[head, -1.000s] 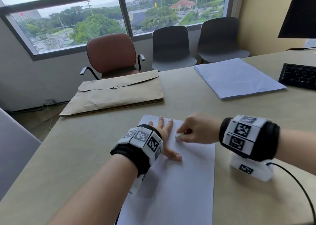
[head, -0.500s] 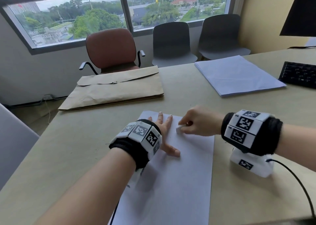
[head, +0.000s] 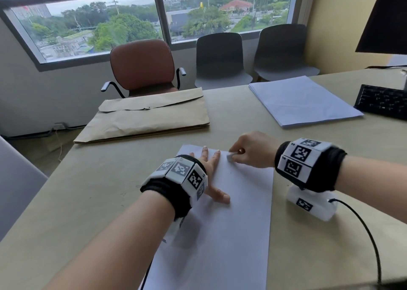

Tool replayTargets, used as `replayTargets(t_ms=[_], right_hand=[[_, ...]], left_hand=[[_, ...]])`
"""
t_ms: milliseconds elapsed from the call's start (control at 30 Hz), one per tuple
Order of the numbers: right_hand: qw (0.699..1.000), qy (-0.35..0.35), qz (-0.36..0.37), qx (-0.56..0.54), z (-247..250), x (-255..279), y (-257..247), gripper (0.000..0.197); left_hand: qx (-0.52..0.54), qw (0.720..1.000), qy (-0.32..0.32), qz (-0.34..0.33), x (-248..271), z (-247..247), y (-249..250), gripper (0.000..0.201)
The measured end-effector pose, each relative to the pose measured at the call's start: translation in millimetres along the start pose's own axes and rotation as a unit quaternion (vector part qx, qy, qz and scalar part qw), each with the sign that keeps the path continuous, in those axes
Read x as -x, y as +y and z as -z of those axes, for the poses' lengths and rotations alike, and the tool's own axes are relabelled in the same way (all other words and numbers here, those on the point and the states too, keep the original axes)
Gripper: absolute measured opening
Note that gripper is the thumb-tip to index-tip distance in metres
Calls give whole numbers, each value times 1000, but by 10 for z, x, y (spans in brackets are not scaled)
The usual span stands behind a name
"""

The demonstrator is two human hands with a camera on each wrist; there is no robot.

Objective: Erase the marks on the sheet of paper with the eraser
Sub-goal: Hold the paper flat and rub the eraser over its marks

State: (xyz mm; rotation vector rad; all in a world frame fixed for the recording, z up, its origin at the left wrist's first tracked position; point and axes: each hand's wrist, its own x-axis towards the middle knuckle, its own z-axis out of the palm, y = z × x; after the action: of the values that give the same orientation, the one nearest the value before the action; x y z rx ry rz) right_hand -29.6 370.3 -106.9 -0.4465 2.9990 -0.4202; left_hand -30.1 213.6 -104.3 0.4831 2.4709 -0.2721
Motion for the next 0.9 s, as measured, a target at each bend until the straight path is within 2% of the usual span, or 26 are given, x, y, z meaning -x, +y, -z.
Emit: replayTargets(t_ms=[133, 200, 367, 433, 567, 633, 733, 767, 833, 900], right_hand=[[993, -68, 81, -44, -47, 226, -74, 47], [991, -90, 83, -56, -36, 273, -62, 46], [1000, 0, 16, 11, 38, -25, 44, 29], [999, -7, 28, 18, 4, -5, 27, 29], [986, -88, 123, -63, -59, 275, -80, 47], [990, -81, 103, -59, -17, 250, -49, 44], [999, -17, 36, -5, 61, 67, 36, 24], [999, -9, 30, 9, 54, 41, 38, 24], [998, -23, 55, -1, -1, 86, 13, 27], [992, -61, 107, -31, -57, 232, -73, 40]], left_hand=[[-3, 1000, -3, -1, -10, -15, 7, 122], [-2, 1000, -2, -2, -1, -17, 10, 121], [8, 1000, 7, -8, 16, -23, 1, 121], [6, 1000, 6, -8, 12, -25, 1, 121], [7, 1000, 4, -10, -18, -36, -8, 123], [11, 1000, 4, -10, -17, -34, -15, 122], [12, 1000, 5, -10, 0, -23, -10, 122], [10, 1000, 5, -10, 2, -24, -5, 122], [8, 1000, 4, -10, -9, -27, -6, 122], [7, 1000, 3, -11, -29, -35, -11, 123]])
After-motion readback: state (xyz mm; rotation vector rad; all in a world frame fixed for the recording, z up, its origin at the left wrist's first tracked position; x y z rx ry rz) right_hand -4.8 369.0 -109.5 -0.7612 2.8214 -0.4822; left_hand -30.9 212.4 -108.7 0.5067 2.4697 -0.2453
